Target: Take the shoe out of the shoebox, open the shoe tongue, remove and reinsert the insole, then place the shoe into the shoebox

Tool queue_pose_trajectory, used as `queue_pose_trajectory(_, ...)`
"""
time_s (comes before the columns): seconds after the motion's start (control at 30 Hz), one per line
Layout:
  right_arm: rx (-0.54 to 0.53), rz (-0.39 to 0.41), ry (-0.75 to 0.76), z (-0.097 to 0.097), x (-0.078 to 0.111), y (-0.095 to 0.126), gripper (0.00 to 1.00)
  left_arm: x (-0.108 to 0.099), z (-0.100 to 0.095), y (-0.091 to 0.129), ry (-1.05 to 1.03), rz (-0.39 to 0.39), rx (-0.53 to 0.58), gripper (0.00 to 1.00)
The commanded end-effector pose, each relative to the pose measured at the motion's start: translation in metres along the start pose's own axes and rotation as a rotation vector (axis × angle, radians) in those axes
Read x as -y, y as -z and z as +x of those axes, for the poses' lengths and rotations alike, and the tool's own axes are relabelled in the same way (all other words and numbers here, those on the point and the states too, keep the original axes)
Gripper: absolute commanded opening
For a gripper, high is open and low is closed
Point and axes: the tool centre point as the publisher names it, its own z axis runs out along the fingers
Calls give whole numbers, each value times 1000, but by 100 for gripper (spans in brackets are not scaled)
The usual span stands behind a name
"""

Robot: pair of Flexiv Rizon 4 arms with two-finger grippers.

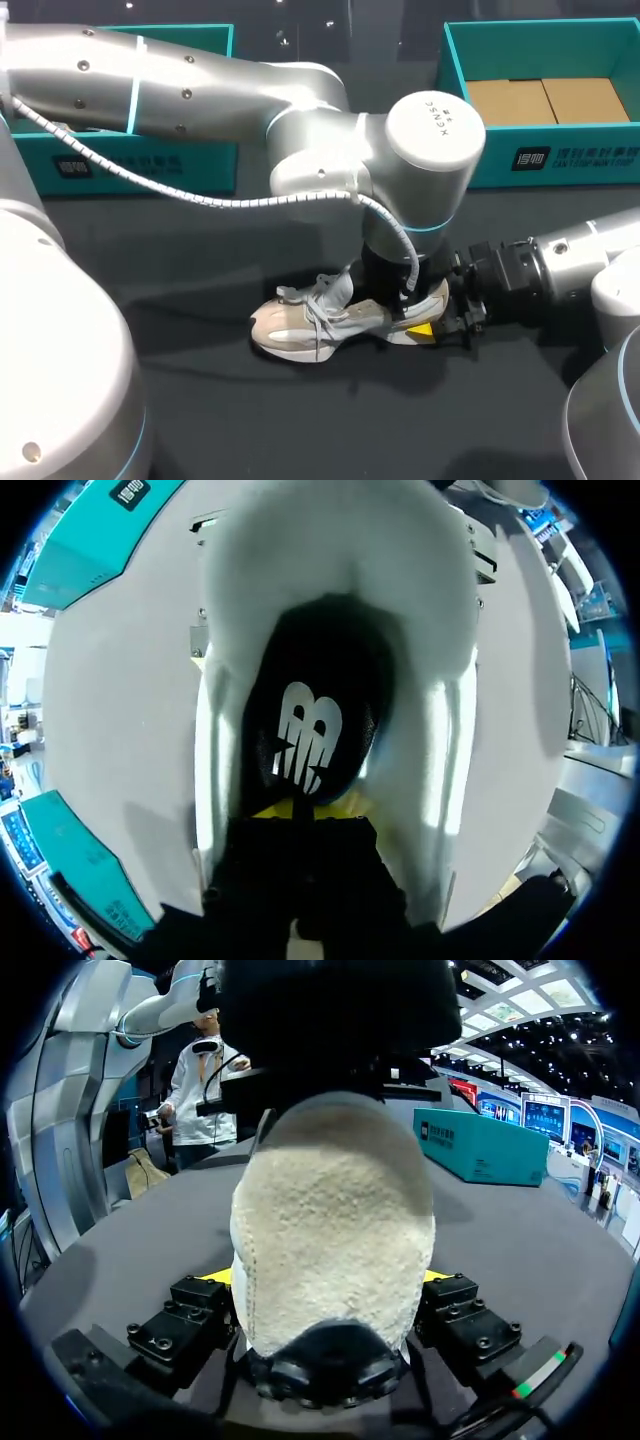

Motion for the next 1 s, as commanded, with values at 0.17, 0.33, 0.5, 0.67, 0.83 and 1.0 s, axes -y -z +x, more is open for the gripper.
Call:
queue_pose_trajectory(0.17, 0, 3, 1, 1, 0, -2, 0, -11, -16, -25, 14, 48, -115, 0)
queue_pose_trajectory(0.33, 0, 3, 1, 1, 0, -2, 0, -23, -12, -8, 3, 99, -177, 0)
queue_pose_trajectory(0.5, 0, 3, 1, 1, 0, -2, 0, -25, -9, 9, -10, 148, -226, 0)
queue_pose_trajectory(0.67, 0, 3, 1, 1, 0, -2, 0, -22, -9, 23, -18, 189, -287, 0)
queue_pose_trajectory(0.83, 0, 3, 1, 1, 0, -2, 0, -20, -9, 36, -30, 217, -352, 0)
queue_pose_trajectory(1.0, 0, 3, 1, 1, 0, -2, 0, -20, -6, 42, -48, 239, -382, 0)
